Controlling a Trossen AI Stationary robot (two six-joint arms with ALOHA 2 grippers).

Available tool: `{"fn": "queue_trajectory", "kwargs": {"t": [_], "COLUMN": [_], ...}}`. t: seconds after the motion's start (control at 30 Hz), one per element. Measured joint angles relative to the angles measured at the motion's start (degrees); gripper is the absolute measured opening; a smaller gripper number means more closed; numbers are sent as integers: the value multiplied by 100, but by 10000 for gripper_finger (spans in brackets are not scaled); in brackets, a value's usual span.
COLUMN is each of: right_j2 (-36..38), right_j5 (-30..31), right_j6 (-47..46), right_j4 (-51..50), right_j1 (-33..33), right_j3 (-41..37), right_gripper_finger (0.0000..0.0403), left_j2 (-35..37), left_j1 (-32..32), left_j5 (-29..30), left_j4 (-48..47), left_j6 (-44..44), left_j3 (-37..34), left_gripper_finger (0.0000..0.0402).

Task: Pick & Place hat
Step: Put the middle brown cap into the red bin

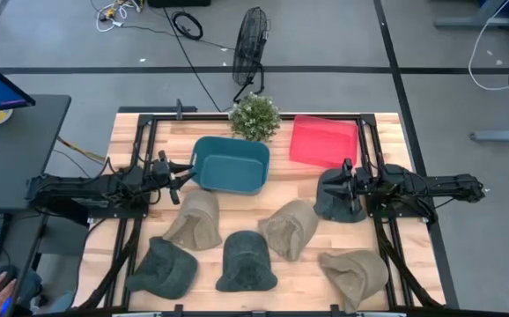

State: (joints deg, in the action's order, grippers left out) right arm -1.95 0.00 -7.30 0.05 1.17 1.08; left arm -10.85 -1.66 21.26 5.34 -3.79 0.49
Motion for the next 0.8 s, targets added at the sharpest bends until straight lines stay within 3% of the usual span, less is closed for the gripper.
{"fn": "queue_trajectory", "kwargs": {"t": [0.13, 0.3, 0.47, 0.8], "right_j2": [-1, -1, -4, -7], "right_j5": [1, 111, 883, 1310], "right_j6": [219, -905, -193, 70], "right_j4": [2, 65, 146, 847], "right_j1": [0, 2, -2, -2], "right_j3": [0, 0, 0, 0], "right_gripper_finger": [135, 135, 135, 135], "left_j2": [1, 2, 1, -1], "left_j1": [0, 0, -14, -14], "left_j5": [1, 4, 24, 15], "left_j4": [16, 71, 81, 418], "left_j6": [-1, 2, -93, -300], "left_j3": [-2, -2, -2, 79], "left_gripper_finger": [126, 126, 126, 126]}}
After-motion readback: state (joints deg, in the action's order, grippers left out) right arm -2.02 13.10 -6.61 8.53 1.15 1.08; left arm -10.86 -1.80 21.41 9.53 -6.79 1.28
